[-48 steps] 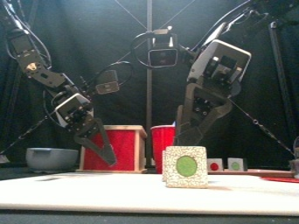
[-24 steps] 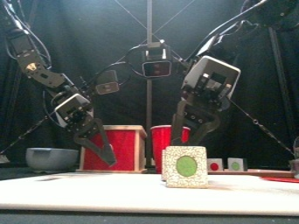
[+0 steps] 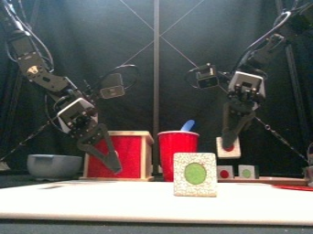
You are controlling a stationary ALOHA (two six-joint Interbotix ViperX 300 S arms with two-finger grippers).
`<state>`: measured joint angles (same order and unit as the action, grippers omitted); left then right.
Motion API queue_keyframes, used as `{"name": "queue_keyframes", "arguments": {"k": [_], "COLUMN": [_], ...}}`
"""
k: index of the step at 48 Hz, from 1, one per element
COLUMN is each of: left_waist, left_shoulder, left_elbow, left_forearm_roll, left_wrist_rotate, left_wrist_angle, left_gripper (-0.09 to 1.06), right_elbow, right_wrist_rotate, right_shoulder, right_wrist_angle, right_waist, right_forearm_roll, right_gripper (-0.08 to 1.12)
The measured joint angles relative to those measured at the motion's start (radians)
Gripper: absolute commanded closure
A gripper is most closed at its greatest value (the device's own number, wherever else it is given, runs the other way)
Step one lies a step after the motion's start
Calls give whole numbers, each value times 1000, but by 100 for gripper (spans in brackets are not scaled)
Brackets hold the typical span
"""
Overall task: Place sushi on board then cut the sushi with the knife then place the pieces on the plate
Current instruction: Place the 4 sushi pieces on the plate
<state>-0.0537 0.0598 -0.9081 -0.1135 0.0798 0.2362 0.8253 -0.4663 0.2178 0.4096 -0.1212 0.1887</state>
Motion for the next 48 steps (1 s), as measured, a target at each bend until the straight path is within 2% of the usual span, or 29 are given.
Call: {"name": "queue_keyframes", "arguments": {"k": [15, 28, 48], "left_waist": [0, -2, 0], "left_shoulder": [-2, 0, 0], "left_elbow": [0, 0, 6], "left_forearm_roll": [-2, -2, -2], "left_wrist_rotate": [0, 0, 0], "left_wrist_angle": [0, 0, 0], "left_gripper": [21, 21, 21], "right_elbow": [121, 204, 337], "right_wrist_rotate": [-2, 0, 8], "right_shoulder": [181, 221, 219], "right_wrist_angle": [98, 120, -114], "right_waist": [-170, -253, -460], "right_forearm_roll": [21, 29, 49], "right_gripper": [51, 51, 50]}}
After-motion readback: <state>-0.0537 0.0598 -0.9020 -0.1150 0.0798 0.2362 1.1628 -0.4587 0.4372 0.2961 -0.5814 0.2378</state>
